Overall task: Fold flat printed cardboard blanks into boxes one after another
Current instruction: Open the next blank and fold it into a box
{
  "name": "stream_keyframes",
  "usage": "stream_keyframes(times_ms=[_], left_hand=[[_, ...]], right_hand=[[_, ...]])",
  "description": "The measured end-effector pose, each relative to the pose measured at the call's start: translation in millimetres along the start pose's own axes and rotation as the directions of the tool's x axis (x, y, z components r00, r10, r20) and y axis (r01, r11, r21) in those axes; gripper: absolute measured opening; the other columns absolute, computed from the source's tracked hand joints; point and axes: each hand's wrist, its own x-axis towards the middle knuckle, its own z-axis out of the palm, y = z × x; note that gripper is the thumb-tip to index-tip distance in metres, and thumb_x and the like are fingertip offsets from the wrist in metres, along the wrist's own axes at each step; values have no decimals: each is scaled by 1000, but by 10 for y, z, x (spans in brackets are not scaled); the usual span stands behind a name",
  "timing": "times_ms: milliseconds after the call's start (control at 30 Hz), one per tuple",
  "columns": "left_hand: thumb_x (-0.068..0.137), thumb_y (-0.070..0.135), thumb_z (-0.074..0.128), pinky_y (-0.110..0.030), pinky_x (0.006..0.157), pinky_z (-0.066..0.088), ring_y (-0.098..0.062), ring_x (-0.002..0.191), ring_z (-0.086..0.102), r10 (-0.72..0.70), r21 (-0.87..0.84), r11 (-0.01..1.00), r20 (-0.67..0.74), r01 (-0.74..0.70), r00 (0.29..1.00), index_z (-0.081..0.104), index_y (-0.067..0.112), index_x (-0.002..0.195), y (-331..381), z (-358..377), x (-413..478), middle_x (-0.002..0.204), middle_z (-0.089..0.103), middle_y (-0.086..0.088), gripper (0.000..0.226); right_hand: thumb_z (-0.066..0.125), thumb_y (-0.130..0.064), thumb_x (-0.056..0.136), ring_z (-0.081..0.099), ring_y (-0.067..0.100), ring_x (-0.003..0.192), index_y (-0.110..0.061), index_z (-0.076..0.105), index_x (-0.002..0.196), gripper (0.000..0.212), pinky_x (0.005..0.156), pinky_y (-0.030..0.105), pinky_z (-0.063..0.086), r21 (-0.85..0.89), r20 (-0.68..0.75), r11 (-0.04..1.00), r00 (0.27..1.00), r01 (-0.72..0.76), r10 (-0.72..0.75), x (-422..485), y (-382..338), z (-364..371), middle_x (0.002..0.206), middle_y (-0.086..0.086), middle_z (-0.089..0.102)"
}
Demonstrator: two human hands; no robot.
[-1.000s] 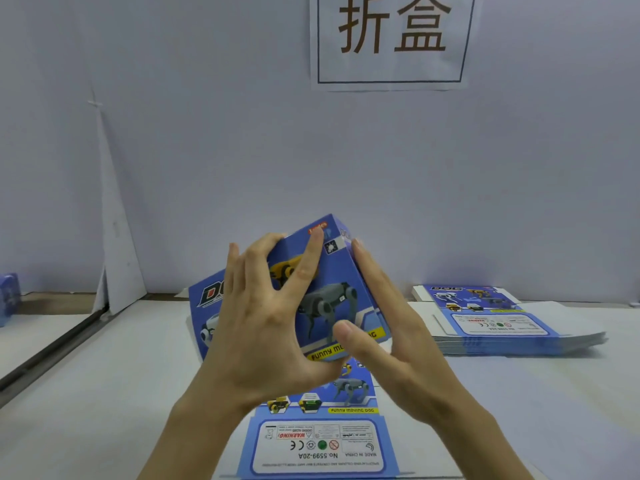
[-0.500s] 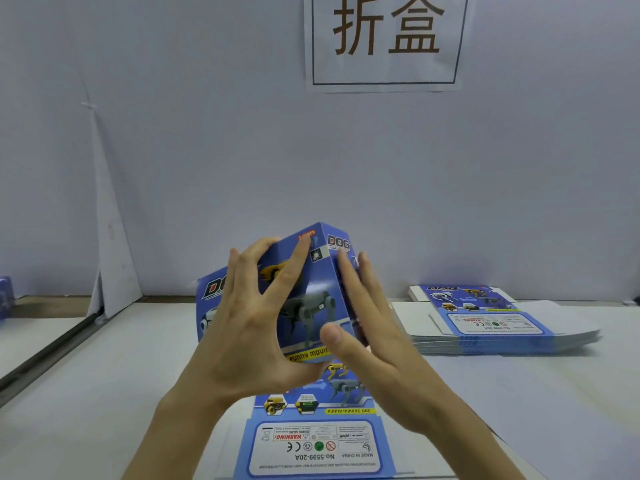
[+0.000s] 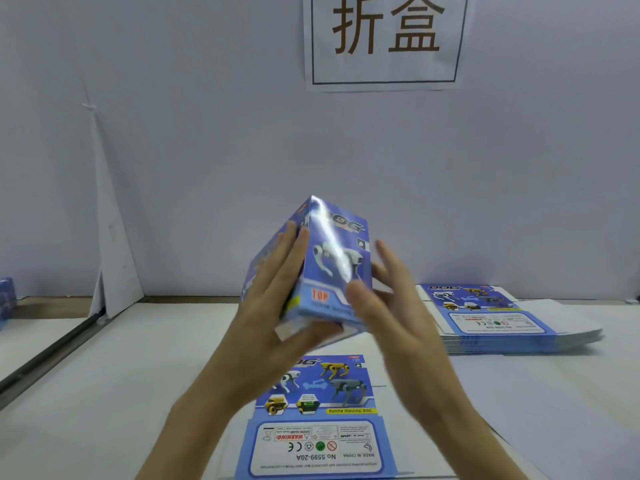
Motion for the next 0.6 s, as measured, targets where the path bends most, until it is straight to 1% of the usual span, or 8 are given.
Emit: stream_keyframes(times_ms=[67,167,233,300,433,500,567,600], left_hand=[[78,52,65,-28,86,56,-13,132,46,-32,-220,975,20,36,999,22,58,142,67,-32,-13,150,36,15,78],[70,67,67,-21,71,56,-12,116,61,-142,-481,864,48,148,989,33,48,142,154,90,-28,134,54,16,81],[73,66,63,-20,64,56,-8,111,62,-218,-537,826,-22,172,976,39,54,133,175,177,-35,124,60,20,65],[84,46,54,-18,61,55,-9,112,62,-230,-518,843,-103,146,968,45,62,124,204,218,-29,122,61,19,44],[91,25,43,-26,75,58,-19,123,55,-160,-444,892,-140,82,977,45,50,134,219,230,-50,136,55,11,50],[91,18,48,-43,94,52,-15,135,43,-65,-375,927,-144,6,987,47,43,136,251,204,-50,142,49,16,51],[83,7,52,-41,108,41,-9,137,39,58,-251,963,-151,-95,987,57,31,128,258,188,-46,139,52,18,52],[78,-2,52,-36,110,37,-8,135,42,119,-177,974,-132,-141,984,64,25,121,246,194,-48,135,55,15,53]], right_hand=[[78,-56,64,65,0,96,-52,44,123,68,67,14,51,69,-57,996,996,-59,63,37,-5,-100,107,-23,63],[80,-39,61,66,2,93,-47,58,111,55,63,15,54,-52,-56,999,998,-12,9,36,-4,-99,102,-13,63],[80,-35,64,63,-3,96,-43,55,115,58,62,12,53,-114,-90,993,995,21,-32,14,-2,-47,107,-12,56],[79,-35,63,61,-2,100,-42,52,116,60,62,14,54,-120,-100,992,994,23,-35,-7,23,8,109,-12,53],[84,-18,70,64,7,101,-29,53,120,60,63,20,56,-67,-151,998,989,-7,-4,-3,52,33,112,-7,58],[83,-35,68,69,15,96,-23,55,117,57,67,31,59,107,-133,991,987,-80,94,19,27,-47,108,-2,66],[75,-57,58,72,22,88,-17,58,115,71,74,45,59,265,-70,941,969,-209,235,42,26,-179,96,-1,72],[70,-65,54,72,23,83,-17,60,112,77,77,48,59,245,-53,929,952,-279,300,115,40,-216,90,-2,73]])
